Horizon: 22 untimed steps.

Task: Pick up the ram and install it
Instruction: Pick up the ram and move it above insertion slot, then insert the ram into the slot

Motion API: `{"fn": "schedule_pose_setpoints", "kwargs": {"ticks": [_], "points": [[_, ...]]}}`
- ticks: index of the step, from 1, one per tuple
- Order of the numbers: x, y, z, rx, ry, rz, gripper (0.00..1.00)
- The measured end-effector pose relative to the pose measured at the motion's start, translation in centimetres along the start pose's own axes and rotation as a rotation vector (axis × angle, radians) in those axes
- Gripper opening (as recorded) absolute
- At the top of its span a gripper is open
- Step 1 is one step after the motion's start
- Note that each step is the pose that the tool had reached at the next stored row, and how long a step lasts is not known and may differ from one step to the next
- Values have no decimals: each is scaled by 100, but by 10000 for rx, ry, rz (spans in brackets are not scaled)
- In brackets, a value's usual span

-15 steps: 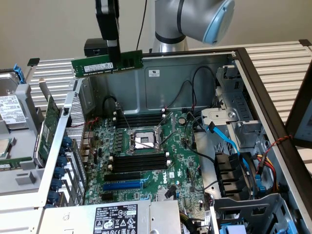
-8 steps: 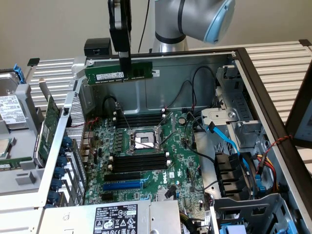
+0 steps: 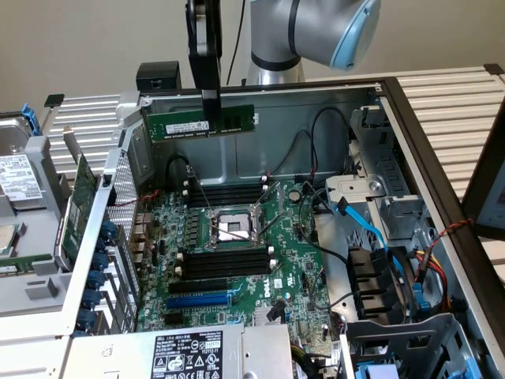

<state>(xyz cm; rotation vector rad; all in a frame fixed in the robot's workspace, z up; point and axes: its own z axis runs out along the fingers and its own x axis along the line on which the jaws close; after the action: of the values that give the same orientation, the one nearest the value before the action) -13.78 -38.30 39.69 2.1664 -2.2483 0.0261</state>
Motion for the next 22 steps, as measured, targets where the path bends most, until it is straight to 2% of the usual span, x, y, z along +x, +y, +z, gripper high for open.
{"fn": "schedule_pose_setpoints", "kwargs": {"ticks": [4, 9, 17, 22], "points": [[-28, -19, 63, 0, -3, 22, 12], [-28, -21, 81, 1, -2, 25, 12], [-38, -28, 222, 0, -3, 26, 12], [-43, -105, 312, -52, -1, 27, 12]]}}
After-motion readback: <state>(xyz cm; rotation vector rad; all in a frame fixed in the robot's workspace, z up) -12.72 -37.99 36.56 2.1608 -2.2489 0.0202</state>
